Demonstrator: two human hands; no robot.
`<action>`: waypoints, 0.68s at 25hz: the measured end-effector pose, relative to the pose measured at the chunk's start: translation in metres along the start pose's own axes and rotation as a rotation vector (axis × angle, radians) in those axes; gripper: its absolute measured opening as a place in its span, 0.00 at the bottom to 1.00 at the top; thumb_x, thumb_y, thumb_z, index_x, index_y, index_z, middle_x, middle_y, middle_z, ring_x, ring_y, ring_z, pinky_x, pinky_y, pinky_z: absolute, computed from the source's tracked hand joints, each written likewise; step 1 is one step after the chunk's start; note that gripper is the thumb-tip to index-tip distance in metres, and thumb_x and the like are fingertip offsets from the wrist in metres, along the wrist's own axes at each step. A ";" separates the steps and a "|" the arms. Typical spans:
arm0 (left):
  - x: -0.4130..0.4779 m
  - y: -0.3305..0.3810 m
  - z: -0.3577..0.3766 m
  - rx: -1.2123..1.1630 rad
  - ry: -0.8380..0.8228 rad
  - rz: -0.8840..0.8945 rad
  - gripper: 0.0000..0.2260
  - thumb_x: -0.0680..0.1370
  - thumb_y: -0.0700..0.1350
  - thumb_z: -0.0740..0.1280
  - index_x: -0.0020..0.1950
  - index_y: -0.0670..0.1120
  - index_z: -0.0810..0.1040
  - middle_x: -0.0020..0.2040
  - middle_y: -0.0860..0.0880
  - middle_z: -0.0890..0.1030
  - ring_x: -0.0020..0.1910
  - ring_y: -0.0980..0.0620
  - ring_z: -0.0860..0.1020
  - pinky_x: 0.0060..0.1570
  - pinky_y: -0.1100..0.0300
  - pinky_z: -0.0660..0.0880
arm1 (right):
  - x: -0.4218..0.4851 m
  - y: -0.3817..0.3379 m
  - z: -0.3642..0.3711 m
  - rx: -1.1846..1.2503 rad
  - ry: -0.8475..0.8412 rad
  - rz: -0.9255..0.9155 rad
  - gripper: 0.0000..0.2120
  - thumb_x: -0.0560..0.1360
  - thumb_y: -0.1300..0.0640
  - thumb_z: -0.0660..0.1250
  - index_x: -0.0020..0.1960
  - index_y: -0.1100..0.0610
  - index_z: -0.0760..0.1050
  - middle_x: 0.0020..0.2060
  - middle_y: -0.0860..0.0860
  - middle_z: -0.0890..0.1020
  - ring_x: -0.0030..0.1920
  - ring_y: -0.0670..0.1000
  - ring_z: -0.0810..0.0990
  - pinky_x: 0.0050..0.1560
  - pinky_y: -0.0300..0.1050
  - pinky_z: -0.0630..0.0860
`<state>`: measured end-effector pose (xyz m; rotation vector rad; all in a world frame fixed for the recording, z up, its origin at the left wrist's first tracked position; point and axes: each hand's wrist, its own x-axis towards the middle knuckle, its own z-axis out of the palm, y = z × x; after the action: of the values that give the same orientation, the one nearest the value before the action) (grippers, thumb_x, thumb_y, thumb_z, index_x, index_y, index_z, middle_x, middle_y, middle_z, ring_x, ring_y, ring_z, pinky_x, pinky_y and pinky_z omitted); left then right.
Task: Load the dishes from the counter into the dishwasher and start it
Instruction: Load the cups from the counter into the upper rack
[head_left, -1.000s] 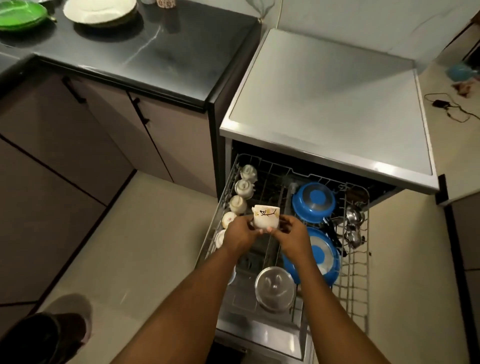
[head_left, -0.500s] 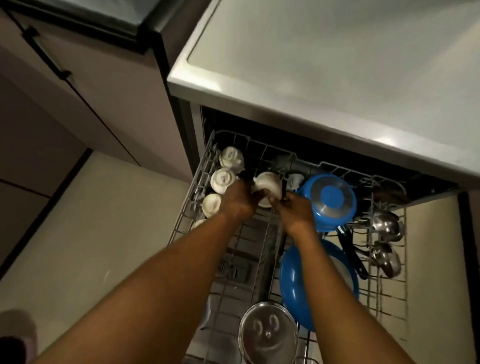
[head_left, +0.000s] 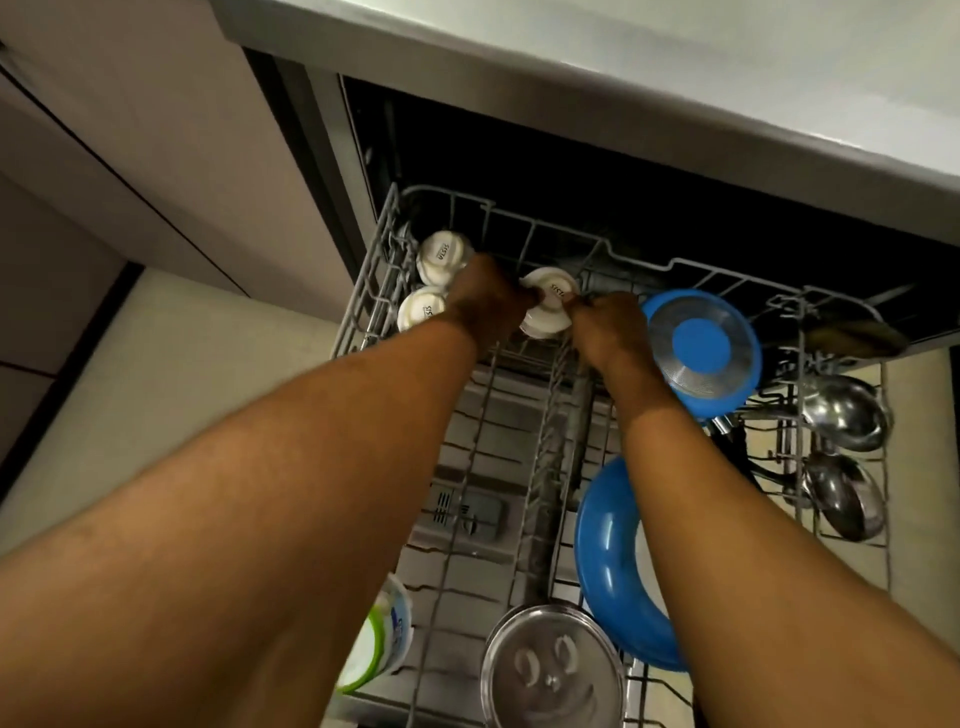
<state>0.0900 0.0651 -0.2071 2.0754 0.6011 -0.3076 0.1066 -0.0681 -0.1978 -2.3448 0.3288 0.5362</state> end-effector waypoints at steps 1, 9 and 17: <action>0.003 0.002 0.001 0.002 0.005 -0.018 0.13 0.74 0.48 0.75 0.51 0.41 0.79 0.50 0.39 0.84 0.49 0.42 0.83 0.49 0.50 0.80 | 0.004 -0.002 0.001 -0.019 0.002 0.001 0.21 0.78 0.46 0.65 0.53 0.65 0.79 0.48 0.60 0.83 0.48 0.59 0.82 0.43 0.48 0.76; 0.018 0.005 0.004 0.221 0.031 -0.032 0.20 0.73 0.53 0.75 0.59 0.43 0.80 0.56 0.44 0.82 0.56 0.44 0.80 0.48 0.58 0.75 | 0.016 -0.008 0.006 -0.158 0.092 0.027 0.13 0.79 0.55 0.65 0.56 0.65 0.78 0.56 0.60 0.81 0.55 0.58 0.80 0.41 0.41 0.68; -0.001 0.012 0.009 0.388 0.114 0.083 0.17 0.78 0.51 0.70 0.62 0.43 0.77 0.60 0.41 0.79 0.59 0.41 0.78 0.53 0.53 0.75 | 0.002 -0.016 0.008 -0.198 0.228 0.042 0.15 0.79 0.53 0.65 0.58 0.64 0.76 0.57 0.60 0.80 0.55 0.58 0.80 0.41 0.42 0.69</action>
<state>0.0956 0.0521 -0.2026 2.4979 0.5536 -0.2753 0.1124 -0.0512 -0.1949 -2.6033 0.4486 0.3332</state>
